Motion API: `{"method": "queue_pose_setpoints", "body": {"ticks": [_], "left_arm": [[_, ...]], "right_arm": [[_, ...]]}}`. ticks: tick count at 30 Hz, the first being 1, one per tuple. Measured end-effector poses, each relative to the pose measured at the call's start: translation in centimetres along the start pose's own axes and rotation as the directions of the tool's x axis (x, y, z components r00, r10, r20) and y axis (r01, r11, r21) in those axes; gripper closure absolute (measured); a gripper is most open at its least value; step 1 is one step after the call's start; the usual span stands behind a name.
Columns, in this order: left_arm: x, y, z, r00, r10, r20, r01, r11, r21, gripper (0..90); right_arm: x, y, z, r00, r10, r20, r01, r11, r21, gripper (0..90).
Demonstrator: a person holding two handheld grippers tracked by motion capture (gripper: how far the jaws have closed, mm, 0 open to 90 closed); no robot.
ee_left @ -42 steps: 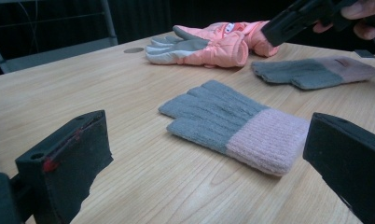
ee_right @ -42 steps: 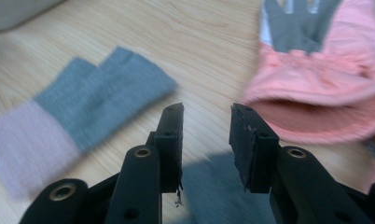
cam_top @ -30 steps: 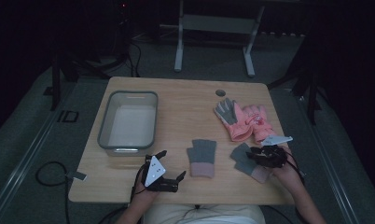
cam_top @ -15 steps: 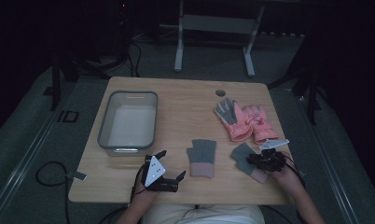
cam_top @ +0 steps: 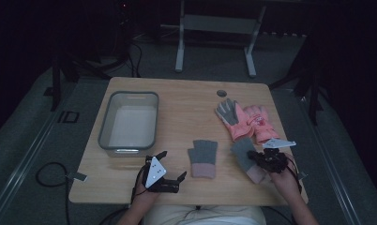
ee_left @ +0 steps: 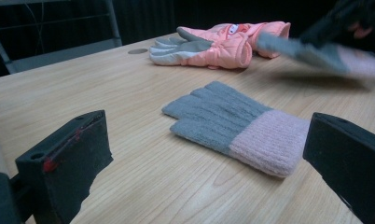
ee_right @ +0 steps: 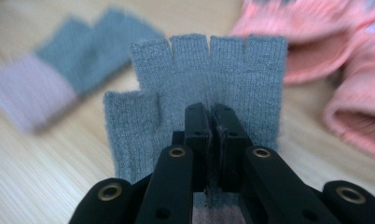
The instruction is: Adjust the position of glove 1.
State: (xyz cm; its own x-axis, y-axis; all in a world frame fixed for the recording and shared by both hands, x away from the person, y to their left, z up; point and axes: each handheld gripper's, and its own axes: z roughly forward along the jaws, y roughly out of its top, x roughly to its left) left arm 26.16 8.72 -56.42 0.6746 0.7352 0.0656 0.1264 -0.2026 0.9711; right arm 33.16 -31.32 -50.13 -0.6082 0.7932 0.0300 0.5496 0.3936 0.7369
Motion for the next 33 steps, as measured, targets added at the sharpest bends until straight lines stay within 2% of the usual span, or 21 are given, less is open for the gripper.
{"method": "queue_pose_setpoints", "body": {"ticks": [4, 7, 9, 12, 13, 16, 17, 19, 22, 25, 28, 31, 33], "left_arm": [[0.0, 0.0, 0.0, 1.0000, 0.002, -0.001, -0.002, 1.0000, -0.002, 0.2], [0.0, 0.0, 0.0, 1.0000, -0.002, -0.001, 0.002, 1.0000, -0.001, 0.2], [0.0, 0.0, 0.0, 1.0000, -0.003, -0.001, 0.003, 1.0000, -0.001, 0.2], [0.0, 0.0, 0.0, 1.0000, -0.001, 0.001, 0.001, 1.0000, -0.001, 0.2], [0.0, 0.0, 0.0, 1.0000, -0.001, 0.000, 0.001, 1.0000, 0.000, 0.2], [0.0, 0.0, 0.0, 1.0000, 0.003, 0.001, -0.003, 1.0000, -0.001, 0.2], [0.0, 0.0, 0.0, 1.0000, 0.003, 0.003, -0.003, 1.0000, -0.001, 0.2], [0.0, 0.0, 0.0, 1.0000, 0.003, 0.007, -0.003, 1.0000, 0.001, 0.2], [0.0, 0.0, 0.0, 0.9999, 0.004, 0.011, -0.004, 1.0000, 0.002, 0.2], [-0.1, 0.0, 0.0, 0.9999, 0.005, 0.011, -0.005, 1.0000, 0.002, 0.2], [-0.1, 0.0, 0.0, 1.0000, -0.003, 0.010, 0.003, 1.0000, -0.001, 0.2], [0.0, 0.0, 0.0, 1.0000, -0.003, 0.009, 0.003, 1.0000, 0.000, 0.2], [-0.1, 0.0, 0.0, 1.0000, -0.001, 0.007, 0.001, 1.0000, -0.001, 0.2]], "right_arm": [[1.3, 1.6, -1.4, 0.9965, 0.064, 0.053, -0.062, 0.997, -0.050, 85.6], [2.4, 2.7, -2.3, 0.9883, 0.108, 0.108, -0.098, 0.990, -0.096, 85.6], [3.0, 3.2, -2.9, 0.9802, 0.159, 0.117, -0.143, 0.981, -0.135, 85.6], [3.8, 3.8, -3.2, 0.9708, 0.197, 0.137, -0.174, 0.971, -0.163, 85.6], [3.9, 3.9, -3.2, 0.9657, 0.220, 0.137, -0.196, 0.965, -0.172, 85.5], [4.4, 3.6, -2.9, 0.9449, 0.304, 0.122, -0.276, 0.940, -0.202, 85.5], [4.7, 3.4, -2.6, 0.9406, 0.316, 0.125, -0.287, 0.936, -0.203, 85.5], [5.2, 3.0, -2.1, 0.9372, 0.323, 0.133, -0.294, 0.935, -0.199, 85.5], [5.9, 2.2, -1.5, 0.9279, 0.350, 0.129, -0.317, 0.922, -0.222, 85.5], [6.1, 1.7, -1.0, 0.9207, 0.364, 0.140, -0.330, 0.918, -0.220, 85.5], [6.1, 1.2, -0.4, 0.9109, 0.376, 0.171, -0.337, 0.916, -0.219, 85.5], [5.9, 0.5, 0.4, 0.8967, 0.390, 0.209, -0.347, 0.913, -0.215, 85.5], [5.7, -0.1, 1.0, 0.8842, 0.414, 0.217, -0.370, 0.904, -0.214, 85.5]]}}
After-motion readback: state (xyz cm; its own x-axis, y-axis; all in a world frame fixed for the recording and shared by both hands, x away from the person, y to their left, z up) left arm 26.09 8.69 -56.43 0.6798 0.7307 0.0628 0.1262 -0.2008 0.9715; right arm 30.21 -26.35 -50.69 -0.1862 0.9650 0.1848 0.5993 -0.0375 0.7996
